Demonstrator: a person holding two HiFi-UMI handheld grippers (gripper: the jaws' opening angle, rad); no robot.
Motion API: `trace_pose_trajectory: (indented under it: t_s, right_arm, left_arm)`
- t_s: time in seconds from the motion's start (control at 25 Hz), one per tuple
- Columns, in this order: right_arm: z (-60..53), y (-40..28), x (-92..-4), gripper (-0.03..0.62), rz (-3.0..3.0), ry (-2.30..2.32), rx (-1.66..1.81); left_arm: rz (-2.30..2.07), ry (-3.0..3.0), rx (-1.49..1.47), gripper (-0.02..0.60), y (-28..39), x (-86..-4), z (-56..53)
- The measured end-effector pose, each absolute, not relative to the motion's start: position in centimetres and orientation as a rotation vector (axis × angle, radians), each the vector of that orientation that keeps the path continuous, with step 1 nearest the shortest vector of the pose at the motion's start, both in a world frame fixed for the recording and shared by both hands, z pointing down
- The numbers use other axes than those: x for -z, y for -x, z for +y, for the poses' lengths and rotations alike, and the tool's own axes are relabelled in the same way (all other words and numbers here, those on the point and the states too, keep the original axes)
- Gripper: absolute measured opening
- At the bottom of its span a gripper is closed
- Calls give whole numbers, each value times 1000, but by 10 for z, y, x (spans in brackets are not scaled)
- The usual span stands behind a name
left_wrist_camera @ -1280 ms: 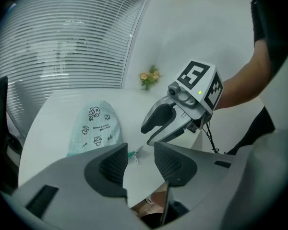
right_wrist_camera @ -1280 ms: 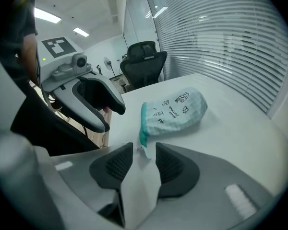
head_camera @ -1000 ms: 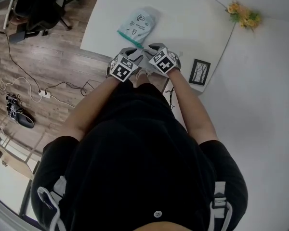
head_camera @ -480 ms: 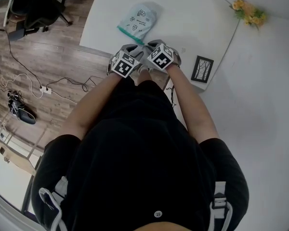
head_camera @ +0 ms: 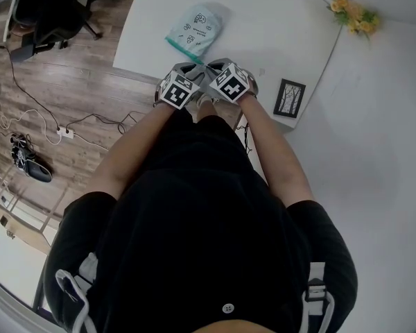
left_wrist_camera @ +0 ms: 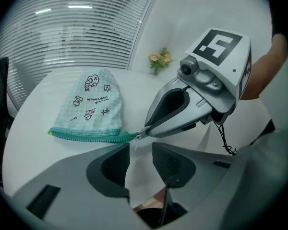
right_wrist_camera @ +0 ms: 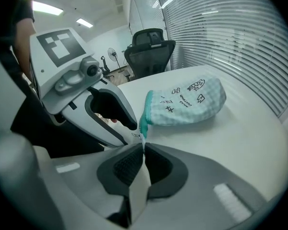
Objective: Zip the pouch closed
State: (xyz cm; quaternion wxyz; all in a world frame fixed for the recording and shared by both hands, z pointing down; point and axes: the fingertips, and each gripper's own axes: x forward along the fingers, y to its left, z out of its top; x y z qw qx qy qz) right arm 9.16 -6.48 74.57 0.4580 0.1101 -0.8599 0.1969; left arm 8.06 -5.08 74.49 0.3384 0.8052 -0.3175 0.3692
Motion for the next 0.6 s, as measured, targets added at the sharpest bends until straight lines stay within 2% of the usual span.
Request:
trace_pose_trajectory:
  t_s: [0.16, 0.36, 0.6]
  right_arm:
    - [-64, -85, -734, 23, -2131, -279, -496]
    - [-65, -82, -730, 23, -2129, -285, -487]
    - [-65, -76, -723, 20, -2122, -300, -477]
  left_arm:
    - [-835, -2113, -960, 139, -79, -740, -55]
    - [-853, -2109, -979, 19, -73, -738, -61]
    - [-863, -2102, -1000, 11, -66, -733, -62]
